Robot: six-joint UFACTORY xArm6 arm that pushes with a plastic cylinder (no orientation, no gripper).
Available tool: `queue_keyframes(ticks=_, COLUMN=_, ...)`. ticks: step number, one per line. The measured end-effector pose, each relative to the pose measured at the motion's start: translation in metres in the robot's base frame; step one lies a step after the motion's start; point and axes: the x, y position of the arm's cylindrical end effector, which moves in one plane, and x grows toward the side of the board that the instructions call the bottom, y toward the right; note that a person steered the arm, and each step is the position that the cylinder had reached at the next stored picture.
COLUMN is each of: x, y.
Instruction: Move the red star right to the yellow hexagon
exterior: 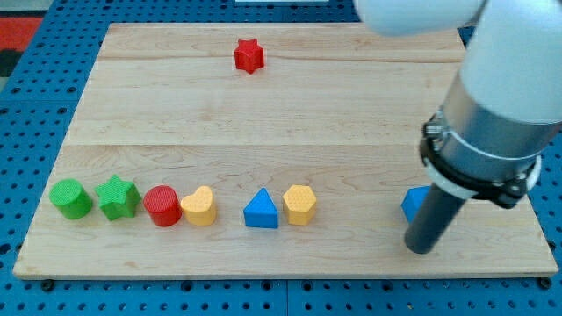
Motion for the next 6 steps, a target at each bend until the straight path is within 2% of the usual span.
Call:
queue_keyframes(ticks=1, x=-0.033, y=-0.02)
queue_keyframes(ticks=5, x=-0.223, y=-0.107)
queue_keyframes(ticks=6, x=-0.282, y=-0.134)
